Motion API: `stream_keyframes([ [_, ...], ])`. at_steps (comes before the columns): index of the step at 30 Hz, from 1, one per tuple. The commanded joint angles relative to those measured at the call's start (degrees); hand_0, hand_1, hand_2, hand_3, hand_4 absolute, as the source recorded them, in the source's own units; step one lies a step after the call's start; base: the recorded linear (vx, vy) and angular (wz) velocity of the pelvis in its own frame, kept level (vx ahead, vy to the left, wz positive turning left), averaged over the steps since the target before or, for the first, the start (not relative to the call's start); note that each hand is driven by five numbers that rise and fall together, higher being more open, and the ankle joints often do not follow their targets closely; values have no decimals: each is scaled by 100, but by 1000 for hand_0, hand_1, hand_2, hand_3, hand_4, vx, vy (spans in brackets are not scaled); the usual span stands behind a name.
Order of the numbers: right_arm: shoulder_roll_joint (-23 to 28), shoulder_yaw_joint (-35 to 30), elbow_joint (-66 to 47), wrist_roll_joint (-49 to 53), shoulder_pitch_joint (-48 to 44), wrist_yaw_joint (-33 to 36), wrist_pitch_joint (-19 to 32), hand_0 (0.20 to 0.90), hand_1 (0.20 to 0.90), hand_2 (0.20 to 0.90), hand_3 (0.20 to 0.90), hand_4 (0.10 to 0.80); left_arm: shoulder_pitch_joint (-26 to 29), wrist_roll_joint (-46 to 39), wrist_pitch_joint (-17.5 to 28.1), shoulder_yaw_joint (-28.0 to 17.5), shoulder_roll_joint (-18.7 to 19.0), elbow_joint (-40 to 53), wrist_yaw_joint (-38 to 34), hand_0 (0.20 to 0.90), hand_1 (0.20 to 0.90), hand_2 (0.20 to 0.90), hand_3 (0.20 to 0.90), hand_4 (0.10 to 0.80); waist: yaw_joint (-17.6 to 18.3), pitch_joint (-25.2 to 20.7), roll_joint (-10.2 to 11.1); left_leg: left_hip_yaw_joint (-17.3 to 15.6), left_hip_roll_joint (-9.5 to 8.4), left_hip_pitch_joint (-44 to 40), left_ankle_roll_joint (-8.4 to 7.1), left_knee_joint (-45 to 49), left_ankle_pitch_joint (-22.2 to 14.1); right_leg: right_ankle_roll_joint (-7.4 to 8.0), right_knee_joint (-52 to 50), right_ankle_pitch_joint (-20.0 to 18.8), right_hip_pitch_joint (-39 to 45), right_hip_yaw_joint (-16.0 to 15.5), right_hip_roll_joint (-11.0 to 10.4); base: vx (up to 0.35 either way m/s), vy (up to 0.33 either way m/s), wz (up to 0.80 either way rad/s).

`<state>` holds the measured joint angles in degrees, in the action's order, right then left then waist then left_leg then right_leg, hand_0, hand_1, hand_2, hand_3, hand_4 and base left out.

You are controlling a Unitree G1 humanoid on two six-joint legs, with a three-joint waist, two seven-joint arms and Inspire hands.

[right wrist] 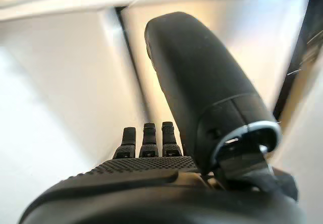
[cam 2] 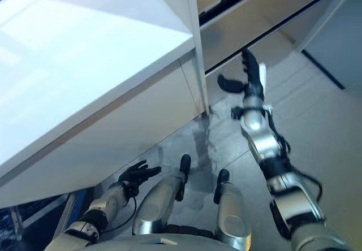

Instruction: Put drinks into fridge and close the fridge

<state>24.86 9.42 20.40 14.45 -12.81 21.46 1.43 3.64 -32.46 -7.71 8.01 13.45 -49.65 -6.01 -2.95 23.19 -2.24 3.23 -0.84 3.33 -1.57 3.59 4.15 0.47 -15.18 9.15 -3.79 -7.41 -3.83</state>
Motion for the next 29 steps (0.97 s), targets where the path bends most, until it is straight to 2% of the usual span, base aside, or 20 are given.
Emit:
stream_keyframes([
  [1, -116, -132, -174, -307, 544, -385, 330, 900, 900, 900, 900, 800, -540, 363, 9, -109, 118, 35, 24, 900, 900, 900, 900, 800, 270, -973, 311, -527, -340, -369, 415, 176, -767, 206, 1128, -976, 301, 175, 37, 16, -60, -28],
  [5, -280, -190, 982, -394, 1336, -763, -296, 900, 900, 900, 900, 800, -772, 327, 99, -362, 196, -248, 340, 900, 900, 900, 900, 800, 407, -1318, 426, -692, -249, -709, 381, -232, -703, 260, 1405, -1062, 557, 194, 133, -15, -83, -26],
  [10, -630, -183, 2982, -254, 1525, -1697, -453, 900, 900, 900, 900, 800, -690, 520, 353, -288, 249, -901, 664, 900, 900, 900, 900, 800, 400, -1461, 450, -652, -207, -892, 378, -514, -612, 230, 1495, -1030, 737, 209, 250, -35, -67, -9],
  [12, -791, -126, 3781, -268, 1539, -2081, -176, 900, 900, 900, 900, 800, -648, 612, 524, -274, 207, -1223, 671, 900, 900, 900, 900, 800, 373, -1497, 463, -579, -214, -955, 378, -570, -598, 223, 1530, -1015, 812, 224, 283, -21, -53, 0],
  [14, -910, -91, 4260, -298, 1542, -2234, -394, 900, 900, 900, 900, 800, -611, 753, 773, -273, 169, -1508, 761, 900, 900, 900, 900, 800, 375, -1532, 469, -569, -208, -965, 378, -539, -606, 205, 1509, -984, 838, 235, 290, -7, -19, 1],
  [17, -1032, -145, 4918, -331, 1585, -2416, -461, 900, 900, 900, 900, 800, -584, 812, 1054, -272, 55, -1744, 862, 900, 900, 900, 900, 800, 364, -1552, 458, -576, -201, -981, 384, -480, -650, 193, 1499, -950, 886, 225, 285, 0, 0, 0],
  [29, -1068, 53, 5210, -666, 1614, -2705, -664, 900, 900, 900, 900, 800, -547, 753, 1071, -98, -56, -1907, 1064, 900, 900, 900, 900, 800, 409, -1574, 427, -551, -189, -1055, 398, -488, -723, 212, 1499, -887, 937, 301, 316, -5, 7, -3],
])
